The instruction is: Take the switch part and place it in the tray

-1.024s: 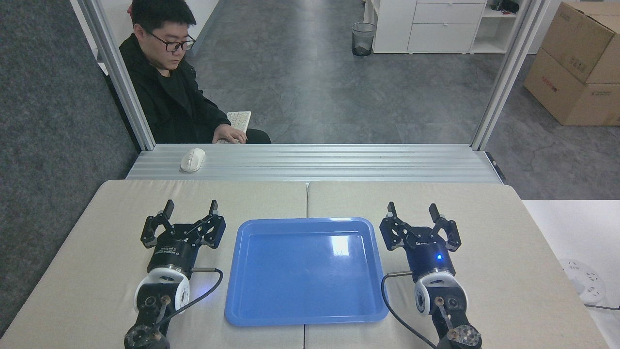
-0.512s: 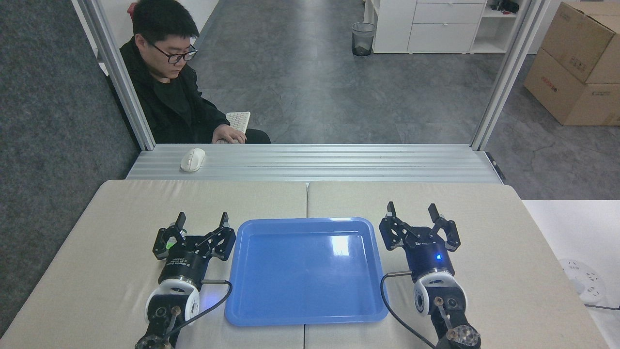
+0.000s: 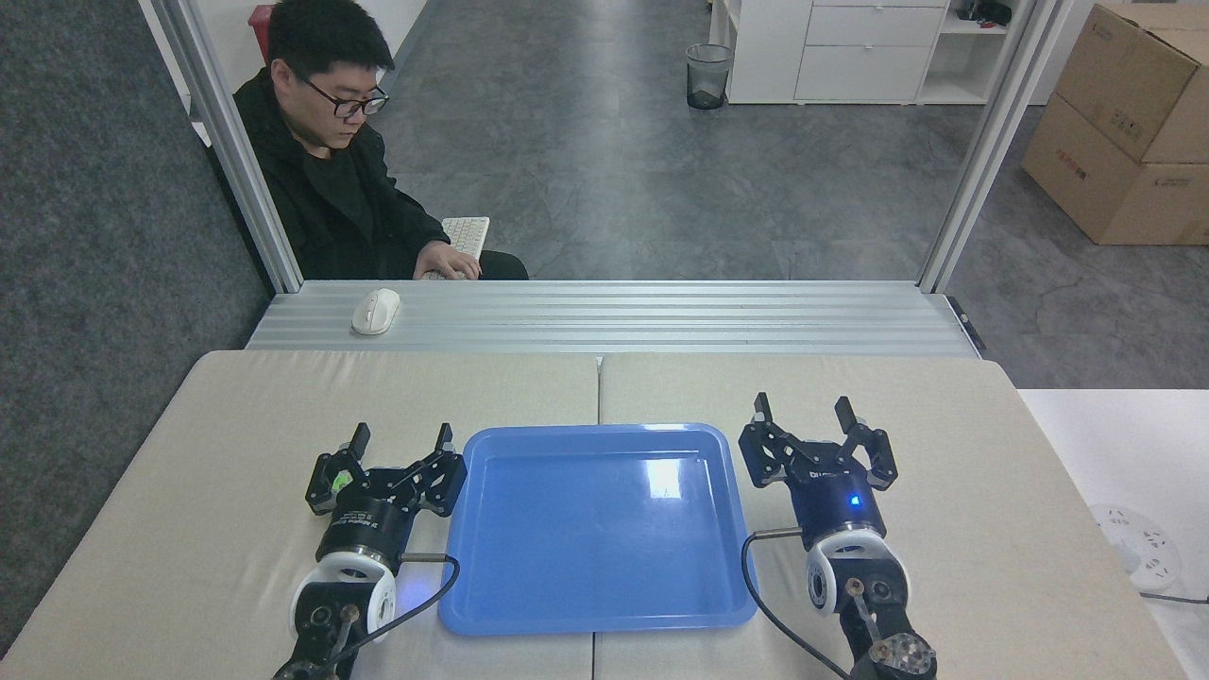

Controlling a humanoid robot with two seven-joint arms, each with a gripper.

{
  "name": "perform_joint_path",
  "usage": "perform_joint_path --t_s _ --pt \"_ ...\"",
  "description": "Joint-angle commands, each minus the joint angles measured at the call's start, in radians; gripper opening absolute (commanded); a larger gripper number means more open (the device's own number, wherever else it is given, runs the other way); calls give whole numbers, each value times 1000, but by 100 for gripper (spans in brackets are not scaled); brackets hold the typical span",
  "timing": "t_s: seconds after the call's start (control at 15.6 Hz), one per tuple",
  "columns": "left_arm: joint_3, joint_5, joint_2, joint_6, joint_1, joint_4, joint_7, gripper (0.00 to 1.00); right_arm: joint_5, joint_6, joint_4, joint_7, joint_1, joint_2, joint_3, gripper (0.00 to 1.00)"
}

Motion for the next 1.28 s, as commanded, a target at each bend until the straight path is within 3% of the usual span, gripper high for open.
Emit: perform_joint_path --t_s 0.0,0.77,1.22 --pt "20 4 2 0 0 5 2 99 0 0 0 0 0 2 -1 100" --pt "26 10 17 -3 -24 17 2 99 2 0 0 0 0 2 -4 100" --pt "32 11 83 -3 -53 176 68 99 2 7 0 0 0 3 -4 100"
